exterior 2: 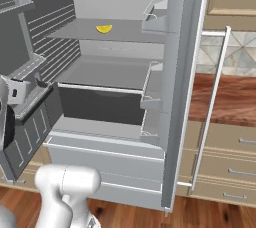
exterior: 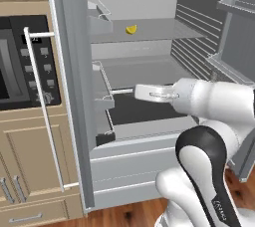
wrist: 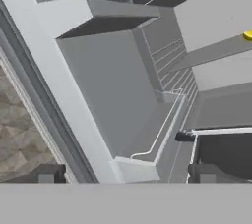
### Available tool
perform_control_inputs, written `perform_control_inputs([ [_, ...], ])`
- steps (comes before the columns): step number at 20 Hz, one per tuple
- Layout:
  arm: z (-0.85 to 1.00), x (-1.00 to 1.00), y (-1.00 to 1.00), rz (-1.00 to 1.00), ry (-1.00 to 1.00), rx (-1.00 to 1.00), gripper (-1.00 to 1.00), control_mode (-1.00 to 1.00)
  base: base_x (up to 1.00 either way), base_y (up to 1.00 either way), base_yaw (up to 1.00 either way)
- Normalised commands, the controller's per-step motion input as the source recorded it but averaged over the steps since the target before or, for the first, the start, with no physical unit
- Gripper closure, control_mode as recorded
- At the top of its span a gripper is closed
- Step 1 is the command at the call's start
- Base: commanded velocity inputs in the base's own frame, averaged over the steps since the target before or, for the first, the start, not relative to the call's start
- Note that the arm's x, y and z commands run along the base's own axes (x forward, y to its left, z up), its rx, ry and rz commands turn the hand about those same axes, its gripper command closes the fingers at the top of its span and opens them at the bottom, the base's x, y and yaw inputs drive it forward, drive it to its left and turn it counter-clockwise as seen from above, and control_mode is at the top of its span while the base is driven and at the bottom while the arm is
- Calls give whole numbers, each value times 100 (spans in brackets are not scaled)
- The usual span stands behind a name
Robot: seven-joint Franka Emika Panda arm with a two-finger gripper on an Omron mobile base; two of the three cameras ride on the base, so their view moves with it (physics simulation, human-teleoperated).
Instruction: There is a bowl on the dining counter. Grab a lemon wedge from the fridge and place it in the bowl. Then get the liquor bottle and glass cup from the cabinet and place them next to the bowl.
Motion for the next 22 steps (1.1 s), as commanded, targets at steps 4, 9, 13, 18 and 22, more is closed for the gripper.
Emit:
perform_control_inputs([
  [4, 30, -18, -62, -16, 0, -24, -100, -100, 0, 0, 0],
  [9, 30, -7, -77, -10, 10, -14, -100, -100, 0, 0, 0],
  [13, 9, -19, -60, -14, 11, -10, -100, -100, 0, 0, 0],
  [18, -31, -18, -26, -12, 11, -15, -100, -100, 0, 0, 0],
  [22, -46, -5, -9, 0, 13, -20, -100, -100, 0, 0, 0],
])
